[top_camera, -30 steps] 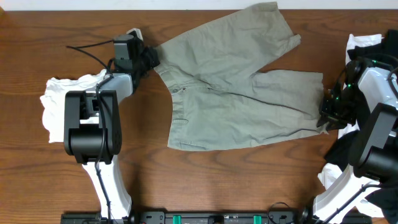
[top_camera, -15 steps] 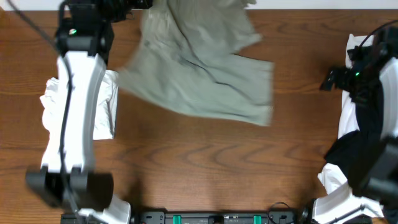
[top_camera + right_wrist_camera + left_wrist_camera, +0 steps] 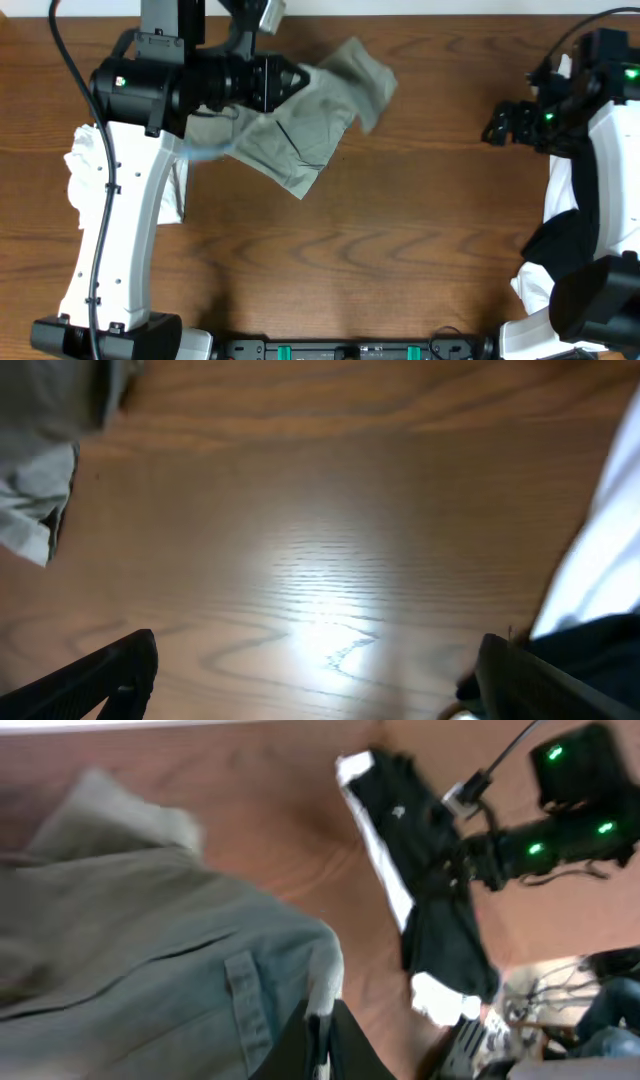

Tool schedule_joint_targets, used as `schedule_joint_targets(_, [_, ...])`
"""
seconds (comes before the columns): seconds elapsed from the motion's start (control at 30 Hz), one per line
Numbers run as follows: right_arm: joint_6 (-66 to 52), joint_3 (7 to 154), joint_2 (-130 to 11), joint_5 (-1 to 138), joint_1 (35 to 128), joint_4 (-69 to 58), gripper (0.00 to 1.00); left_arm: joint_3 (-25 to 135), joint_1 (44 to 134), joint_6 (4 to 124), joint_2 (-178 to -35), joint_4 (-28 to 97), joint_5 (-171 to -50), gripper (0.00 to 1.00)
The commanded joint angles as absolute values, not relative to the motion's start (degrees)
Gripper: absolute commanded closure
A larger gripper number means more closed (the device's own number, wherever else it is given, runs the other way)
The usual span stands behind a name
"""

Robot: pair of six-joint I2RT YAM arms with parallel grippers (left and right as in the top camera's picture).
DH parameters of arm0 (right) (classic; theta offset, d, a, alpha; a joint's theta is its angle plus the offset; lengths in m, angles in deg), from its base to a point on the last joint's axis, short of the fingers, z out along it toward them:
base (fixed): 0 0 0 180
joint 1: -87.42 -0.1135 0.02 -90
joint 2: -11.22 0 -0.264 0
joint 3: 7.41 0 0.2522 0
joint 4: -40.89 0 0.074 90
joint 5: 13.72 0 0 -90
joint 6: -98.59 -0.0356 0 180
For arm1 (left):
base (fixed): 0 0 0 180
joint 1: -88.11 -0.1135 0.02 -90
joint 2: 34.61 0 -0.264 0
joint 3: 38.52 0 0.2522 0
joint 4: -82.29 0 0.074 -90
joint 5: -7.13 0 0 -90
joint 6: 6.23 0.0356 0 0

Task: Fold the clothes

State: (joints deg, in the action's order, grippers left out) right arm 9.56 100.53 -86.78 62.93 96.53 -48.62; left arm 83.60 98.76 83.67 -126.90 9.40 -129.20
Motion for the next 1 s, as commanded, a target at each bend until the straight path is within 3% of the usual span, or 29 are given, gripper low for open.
schedule_joint_targets(0.0, [12.1,98.14,-87.39,62.19,93.73,-48.42,0.01,84.56,98.65,86.76,-122.9,9.29,-126.31,0.94])
schedule_joint_targets(0.23, [15.16,87.37,-87.39,58.67,86.85,-40.55,0.01,84.56,98.96,86.47,-115.27,13.13,-126.29,0.94])
schedule_joint_targets(0.5, [11.0,75.17,-87.39,58.65,78.71,-17.86,0.01,84.56,98.96,86.1,-109.29,14.29,-126.29,0.94])
schedule_joint_targets(0.63, [14.48,71.17,-87.39,58.67,75.0,-9.8,0.01,84.56,98.96,86.1,-108.5,15.06,-126.27,0.94])
schedule_joint_targets(0.77, [26.17,69.53,-87.39,60.07,72.14,-10.56,0.01,84.56,98.96,86.12,-108.87,15.08,-123.45,0.94])
schedule_joint_targets(0.97, [29.78,69.49,-87.37,64.12,71.74,-14.35,0.06,84.56,98.96,86.12,-109.55,15.19,-113.35,0.94])
